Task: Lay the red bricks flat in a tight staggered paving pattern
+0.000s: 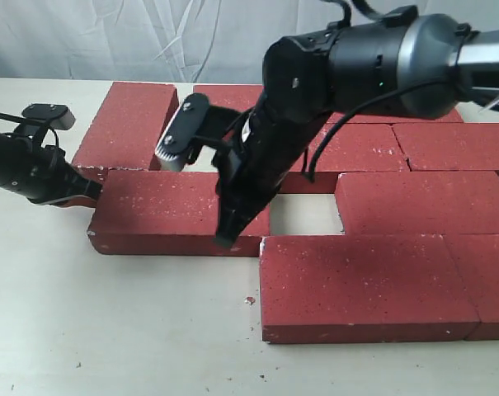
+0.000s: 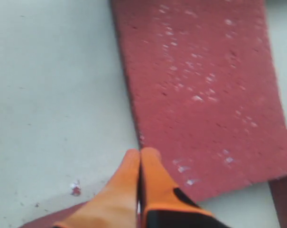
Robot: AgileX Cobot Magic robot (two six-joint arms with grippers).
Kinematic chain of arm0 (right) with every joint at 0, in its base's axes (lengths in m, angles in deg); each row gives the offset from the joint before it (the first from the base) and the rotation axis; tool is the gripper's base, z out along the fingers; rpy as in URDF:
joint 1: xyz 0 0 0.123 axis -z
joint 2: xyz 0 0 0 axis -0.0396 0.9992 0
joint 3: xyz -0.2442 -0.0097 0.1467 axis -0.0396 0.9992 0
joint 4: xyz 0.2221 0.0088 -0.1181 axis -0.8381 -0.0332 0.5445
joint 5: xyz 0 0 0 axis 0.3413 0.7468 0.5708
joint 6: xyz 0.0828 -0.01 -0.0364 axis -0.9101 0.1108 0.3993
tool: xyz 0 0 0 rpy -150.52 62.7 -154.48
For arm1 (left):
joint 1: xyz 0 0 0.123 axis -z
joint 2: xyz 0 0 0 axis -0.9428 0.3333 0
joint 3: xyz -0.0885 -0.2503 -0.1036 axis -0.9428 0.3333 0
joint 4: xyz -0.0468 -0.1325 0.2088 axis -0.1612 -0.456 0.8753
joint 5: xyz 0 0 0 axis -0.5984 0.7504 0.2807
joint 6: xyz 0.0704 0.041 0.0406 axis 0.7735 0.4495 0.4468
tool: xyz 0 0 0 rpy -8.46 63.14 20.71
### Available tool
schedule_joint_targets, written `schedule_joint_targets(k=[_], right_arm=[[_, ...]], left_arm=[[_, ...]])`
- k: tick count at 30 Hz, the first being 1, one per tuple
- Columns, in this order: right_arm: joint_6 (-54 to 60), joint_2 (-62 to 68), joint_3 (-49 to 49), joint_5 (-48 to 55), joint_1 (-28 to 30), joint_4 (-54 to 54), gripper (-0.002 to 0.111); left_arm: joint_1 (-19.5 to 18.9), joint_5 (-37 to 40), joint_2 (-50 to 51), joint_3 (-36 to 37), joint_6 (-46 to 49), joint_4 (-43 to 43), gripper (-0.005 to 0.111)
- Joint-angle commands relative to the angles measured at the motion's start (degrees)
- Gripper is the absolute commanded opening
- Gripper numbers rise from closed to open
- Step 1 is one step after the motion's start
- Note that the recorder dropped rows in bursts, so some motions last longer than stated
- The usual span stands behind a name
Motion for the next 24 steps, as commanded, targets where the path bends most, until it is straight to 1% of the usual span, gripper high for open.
schedule_joint_targets(k=[1,8,11,18,24], right_arm=[[-4.7,-1.1,0.1,0.6,5.4,2.9,-0.001],[-4.8,-1.1,0.1,0.2,10.7,1.6,-0.001],[-5.1,-1.1,0.1,0.1,12.3,1.3,-0.001],[-5.1,-1.1,0.1,-1.2,13.3,0.3,-0.001],[-5.1,-1.1,0.1,-1.2,13.3,0.3,-0.001]], left_arm=[[0.3,0.8,0.4,-0.2,0.2,-1.0,0.000],[0.6,1.0,0.4,-0.2,1.8,-2.8,0.000],[1.9,0.8,0.4,-0.2,2.1,-2.7,0.000],[6.1,-2.1,0.4,-0.2,2.1,-3.0,0.000],[8.4,-5.1,0.4,-0.2,2.1,-3.3,0.000]])
